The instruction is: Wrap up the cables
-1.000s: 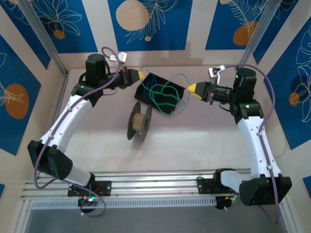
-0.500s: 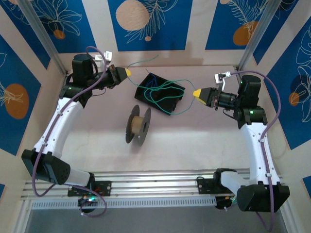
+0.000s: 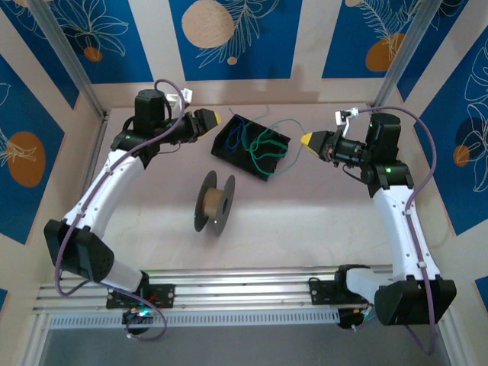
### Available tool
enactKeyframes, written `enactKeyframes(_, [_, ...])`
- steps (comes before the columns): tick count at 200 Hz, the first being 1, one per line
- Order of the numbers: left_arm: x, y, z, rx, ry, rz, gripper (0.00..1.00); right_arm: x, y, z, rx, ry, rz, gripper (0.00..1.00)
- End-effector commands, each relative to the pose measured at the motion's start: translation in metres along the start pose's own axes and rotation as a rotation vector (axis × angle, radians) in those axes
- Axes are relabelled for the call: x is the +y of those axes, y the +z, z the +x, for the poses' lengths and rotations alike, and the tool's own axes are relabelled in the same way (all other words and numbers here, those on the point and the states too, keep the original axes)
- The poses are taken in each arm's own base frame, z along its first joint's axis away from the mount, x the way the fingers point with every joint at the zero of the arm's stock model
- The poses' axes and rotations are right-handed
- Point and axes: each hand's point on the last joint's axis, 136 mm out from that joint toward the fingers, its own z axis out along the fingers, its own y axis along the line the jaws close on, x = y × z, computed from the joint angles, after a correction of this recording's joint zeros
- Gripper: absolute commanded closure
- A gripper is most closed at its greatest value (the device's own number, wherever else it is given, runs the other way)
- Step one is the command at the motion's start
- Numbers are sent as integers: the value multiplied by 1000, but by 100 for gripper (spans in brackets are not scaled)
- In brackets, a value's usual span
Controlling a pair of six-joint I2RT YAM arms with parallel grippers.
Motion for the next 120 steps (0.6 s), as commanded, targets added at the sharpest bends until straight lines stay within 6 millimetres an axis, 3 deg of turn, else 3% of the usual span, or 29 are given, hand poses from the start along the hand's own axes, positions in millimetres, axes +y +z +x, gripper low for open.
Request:
enactKeyframes(1, [-7,-22,-10,-67,90,-82,22,-2,1,-10,-43,-4,33,100])
enactKeyframes(18, [-5,-37,-10,-85,132,-160,7,-4,3,-11,-40,-3,36,100])
enactKeyframes(43, [-8,-49,3,-54,187,-220,8,-8,6,-11,-33,5,43,100])
enactKeyframes(65, [1,-59,46,50,293,-429,12,-8,6,-11,-31,9,43,100])
enactKeyframes(87, [31,-85,87,139,332,-646,16,-8,7,-9,-19,7,40,100])
enactKeyframes(102, [52,-105,105,163,314,-729,17,-8,9,-7,-8,5,34,100])
enactKeyframes(120, [62,-119,120,177,293,-752,18,-7,10,-5,-2,2,30,100])
